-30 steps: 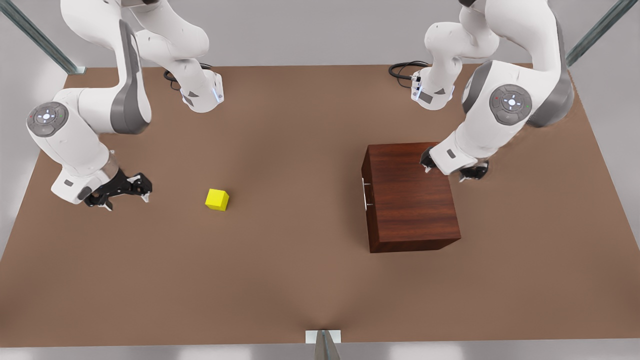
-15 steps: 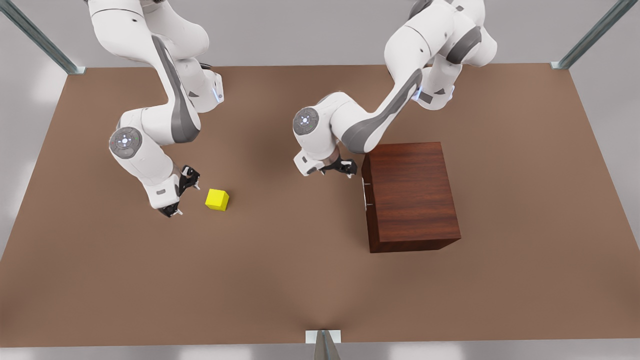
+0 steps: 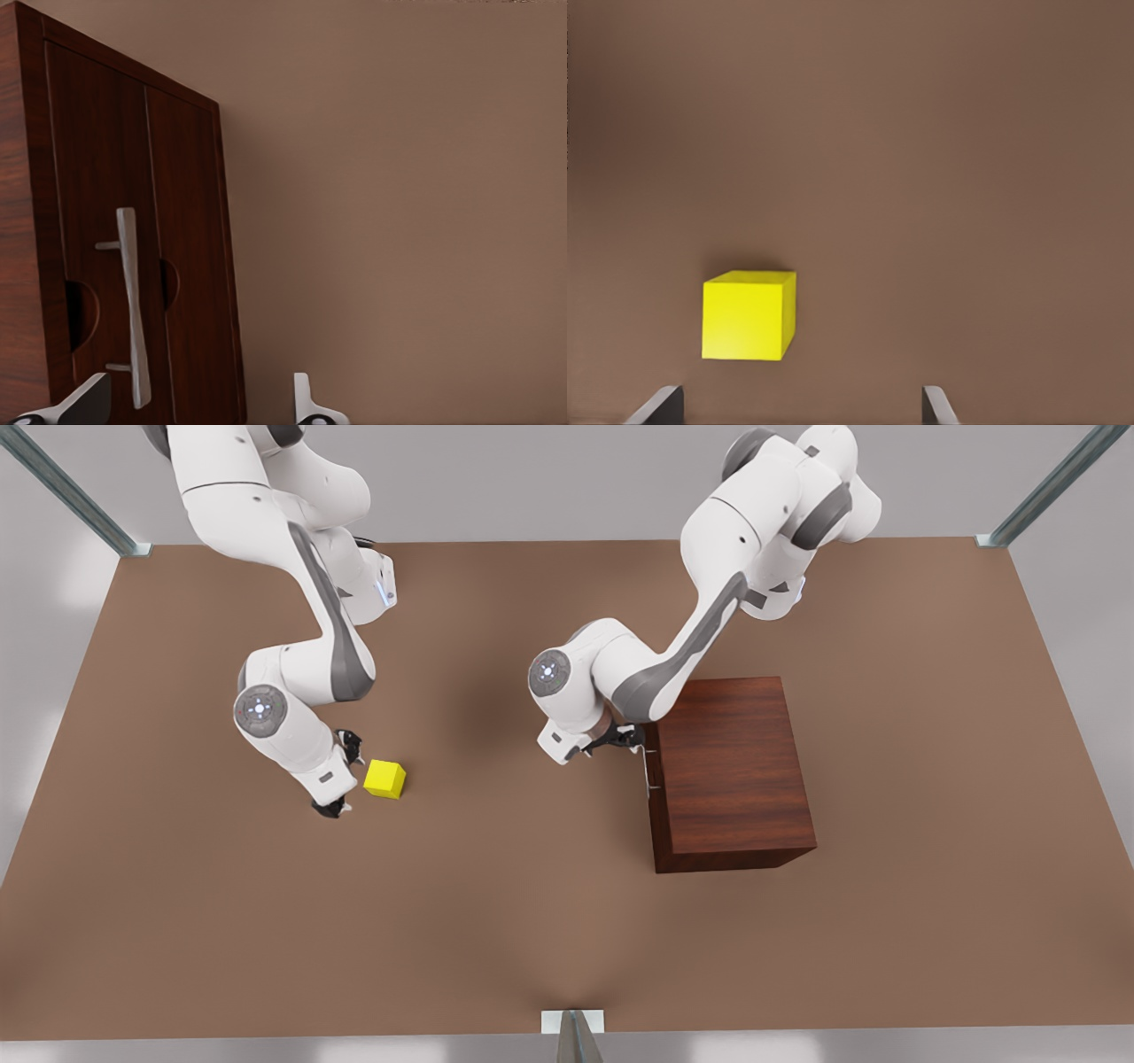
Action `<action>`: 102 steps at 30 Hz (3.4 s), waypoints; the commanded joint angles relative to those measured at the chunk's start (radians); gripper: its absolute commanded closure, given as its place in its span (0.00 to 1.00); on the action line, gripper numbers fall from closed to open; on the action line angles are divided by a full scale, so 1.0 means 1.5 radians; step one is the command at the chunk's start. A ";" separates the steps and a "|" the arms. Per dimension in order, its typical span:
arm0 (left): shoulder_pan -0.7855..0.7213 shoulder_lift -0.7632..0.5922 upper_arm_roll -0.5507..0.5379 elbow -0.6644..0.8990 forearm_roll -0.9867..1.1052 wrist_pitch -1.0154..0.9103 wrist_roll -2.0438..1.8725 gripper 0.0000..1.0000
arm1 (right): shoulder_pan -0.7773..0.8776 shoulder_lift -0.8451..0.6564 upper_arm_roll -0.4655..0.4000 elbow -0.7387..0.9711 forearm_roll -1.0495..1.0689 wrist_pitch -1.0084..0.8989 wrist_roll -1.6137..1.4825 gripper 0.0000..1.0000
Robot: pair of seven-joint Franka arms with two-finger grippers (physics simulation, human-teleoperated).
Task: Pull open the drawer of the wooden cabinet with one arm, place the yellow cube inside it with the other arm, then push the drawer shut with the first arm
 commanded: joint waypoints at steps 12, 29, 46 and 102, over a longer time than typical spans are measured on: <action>-0.003 0.038 0.014 0.007 0.102 0.010 -0.023 0.00 | 0.000 0.004 0.000 -0.092 0.007 0.107 -0.075 0.00; -0.004 0.076 0.012 0.009 0.138 0.016 -0.016 0.00 | 0.001 0.014 0.000 -0.185 0.025 0.201 0.036 0.00; -0.015 0.089 0.003 0.044 0.113 0.088 -0.049 0.00 | 0.008 0.075 0.000 -0.194 0.083 0.259 0.038 0.00; -0.070 0.123 -0.019 0.111 0.113 0.117 -0.143 0.00 | 0.004 0.033 -0.145 0.134 0.075 -0.183 -0.094 0.39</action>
